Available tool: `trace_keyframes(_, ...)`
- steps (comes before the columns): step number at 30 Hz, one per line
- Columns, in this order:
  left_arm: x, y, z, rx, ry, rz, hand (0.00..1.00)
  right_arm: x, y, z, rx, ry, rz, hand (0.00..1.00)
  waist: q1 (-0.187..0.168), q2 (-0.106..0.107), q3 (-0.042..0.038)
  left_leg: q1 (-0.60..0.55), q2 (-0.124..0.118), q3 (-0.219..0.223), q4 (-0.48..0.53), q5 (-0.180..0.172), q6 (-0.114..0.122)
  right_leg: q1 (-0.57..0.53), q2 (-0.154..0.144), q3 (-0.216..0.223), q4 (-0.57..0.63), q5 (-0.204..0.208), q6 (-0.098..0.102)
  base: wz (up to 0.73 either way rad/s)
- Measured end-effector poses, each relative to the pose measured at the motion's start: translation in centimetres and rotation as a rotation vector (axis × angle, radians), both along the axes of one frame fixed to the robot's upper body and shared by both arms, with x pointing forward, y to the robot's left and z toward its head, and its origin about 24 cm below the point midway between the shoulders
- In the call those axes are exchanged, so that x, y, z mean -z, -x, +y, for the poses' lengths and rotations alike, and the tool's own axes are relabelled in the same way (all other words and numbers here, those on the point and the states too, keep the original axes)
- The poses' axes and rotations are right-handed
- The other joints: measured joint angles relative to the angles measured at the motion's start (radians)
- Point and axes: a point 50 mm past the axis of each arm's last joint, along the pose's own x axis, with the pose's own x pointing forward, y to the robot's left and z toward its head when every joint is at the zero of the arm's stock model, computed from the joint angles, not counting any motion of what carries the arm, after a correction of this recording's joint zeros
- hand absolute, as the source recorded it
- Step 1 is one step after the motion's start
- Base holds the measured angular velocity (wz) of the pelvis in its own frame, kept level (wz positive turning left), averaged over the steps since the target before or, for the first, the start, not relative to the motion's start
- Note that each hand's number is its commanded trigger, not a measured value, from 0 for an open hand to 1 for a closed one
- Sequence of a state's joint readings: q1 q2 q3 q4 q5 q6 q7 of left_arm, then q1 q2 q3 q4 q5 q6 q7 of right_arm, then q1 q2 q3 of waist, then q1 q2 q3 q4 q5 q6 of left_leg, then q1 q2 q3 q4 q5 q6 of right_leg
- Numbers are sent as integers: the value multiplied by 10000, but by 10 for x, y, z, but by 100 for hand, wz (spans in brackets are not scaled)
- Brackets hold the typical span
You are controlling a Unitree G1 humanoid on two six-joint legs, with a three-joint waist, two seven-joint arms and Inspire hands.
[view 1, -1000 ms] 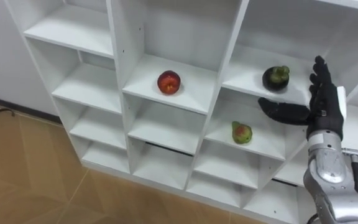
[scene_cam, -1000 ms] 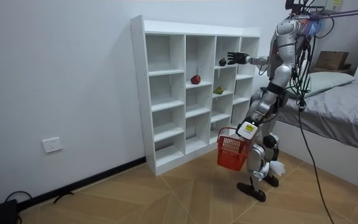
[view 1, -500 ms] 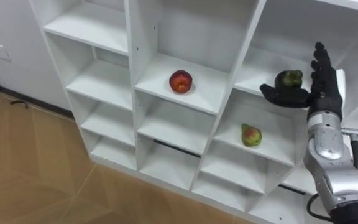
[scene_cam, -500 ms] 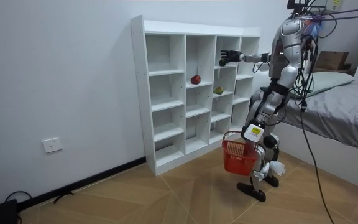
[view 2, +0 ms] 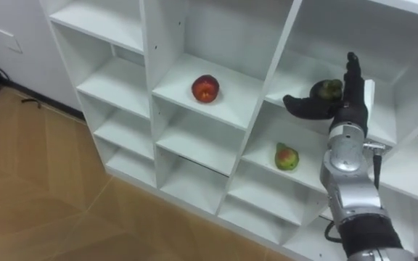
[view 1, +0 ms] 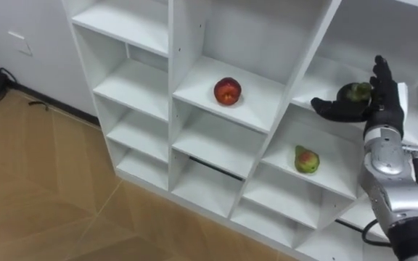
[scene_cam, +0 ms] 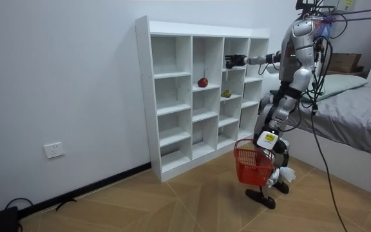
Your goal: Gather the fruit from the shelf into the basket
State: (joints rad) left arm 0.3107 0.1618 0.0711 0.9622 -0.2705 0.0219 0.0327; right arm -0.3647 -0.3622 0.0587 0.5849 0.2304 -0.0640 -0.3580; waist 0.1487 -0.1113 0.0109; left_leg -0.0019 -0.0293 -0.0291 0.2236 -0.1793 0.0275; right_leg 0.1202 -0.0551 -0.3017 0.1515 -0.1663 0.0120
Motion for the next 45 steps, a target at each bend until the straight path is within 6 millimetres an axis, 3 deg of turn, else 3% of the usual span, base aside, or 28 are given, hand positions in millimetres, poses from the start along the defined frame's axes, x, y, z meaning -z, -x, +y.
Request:
trace_keyframes(9,-1,0,5,8,-62,22,100,9,1,-19,583,399,866,0,-16,-44,-11,121,10,17,-29,24,-7,41,-1,50,16,-2,3,-1)
trace_keyframes(39,-3,-11,5,151,35,-266,100,13,3,-21,407,1057,1233,0,-66,-86,-5,-1,7,20,-9,32,-11,-29,1,65,19,-2,2,0)
trace_keyframes(40,-3,-11,5,159,32,-279,100,13,2,-21,390,1054,1233,3,-52,-93,-10,-12,7,26,-10,34,-13,-51,1,76,24,-1,1,-5)
trace_keyframes(41,-3,-13,5,169,29,-307,100,12,1,-20,307,1053,1209,51,-35,-101,-16,-39,20,63,-12,47,-17,-139,2,106,59,0,0,-10)
trace_keyframes(43,-3,-15,4,198,32,-349,100,9,-2,-19,165,1047,1126,66,-29,-110,-8,-76,39,138,-26,71,-16,-253,4,170,106,6,-9,-13)
trace_keyframes(44,-3,-16,4,240,31,-357,100,9,-3,-18,132,1063,1135,100,-11,-107,-2,-74,56,193,-34,73,-15,-344,6,237,172,6,-10,-12)
trace_keyframes(45,-3,-16,4,254,27,-357,100,9,-3,-17,80,1086,1160,100,-7,-115,1,-77,60,212,-36,73,-15,-345,7,247,178,6,-10,-10)
